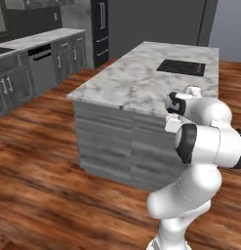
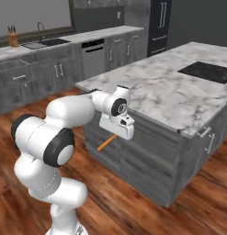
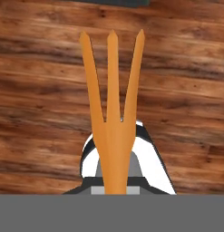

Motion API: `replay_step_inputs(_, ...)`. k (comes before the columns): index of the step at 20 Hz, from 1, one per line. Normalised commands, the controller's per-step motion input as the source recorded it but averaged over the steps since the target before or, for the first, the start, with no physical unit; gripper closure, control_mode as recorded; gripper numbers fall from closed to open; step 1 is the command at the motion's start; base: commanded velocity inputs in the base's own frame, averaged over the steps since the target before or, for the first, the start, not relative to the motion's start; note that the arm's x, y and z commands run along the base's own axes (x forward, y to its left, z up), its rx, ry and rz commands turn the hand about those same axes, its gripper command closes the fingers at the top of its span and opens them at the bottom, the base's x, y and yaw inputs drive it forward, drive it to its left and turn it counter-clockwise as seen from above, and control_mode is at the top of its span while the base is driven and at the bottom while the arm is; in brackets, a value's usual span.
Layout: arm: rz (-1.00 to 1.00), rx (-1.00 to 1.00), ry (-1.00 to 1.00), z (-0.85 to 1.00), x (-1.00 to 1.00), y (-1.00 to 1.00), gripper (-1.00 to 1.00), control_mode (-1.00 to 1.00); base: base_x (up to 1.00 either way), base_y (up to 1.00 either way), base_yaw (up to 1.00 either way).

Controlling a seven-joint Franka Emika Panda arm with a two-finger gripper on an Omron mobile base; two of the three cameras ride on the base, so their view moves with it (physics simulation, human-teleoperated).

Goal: Organize the utensils by type. Pick up the wooden spoons from the counter and place them in the open cabinet. Then pick up the metallic utensils from the counter and place them in the open drawer.

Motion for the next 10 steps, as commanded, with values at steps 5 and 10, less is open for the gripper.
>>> replay_step_inputs(5, 0.0, 0.0, 0.0, 0.0, 0.0, 0.0, 1.0, 1.0, 0.47, 1.0, 0.0)
replay_step_inputs(10, 0.0, 0.0, 0.0, 0.0, 0.0, 0.0, 1.0, 1.0, 0.45, 1.0, 0.0)
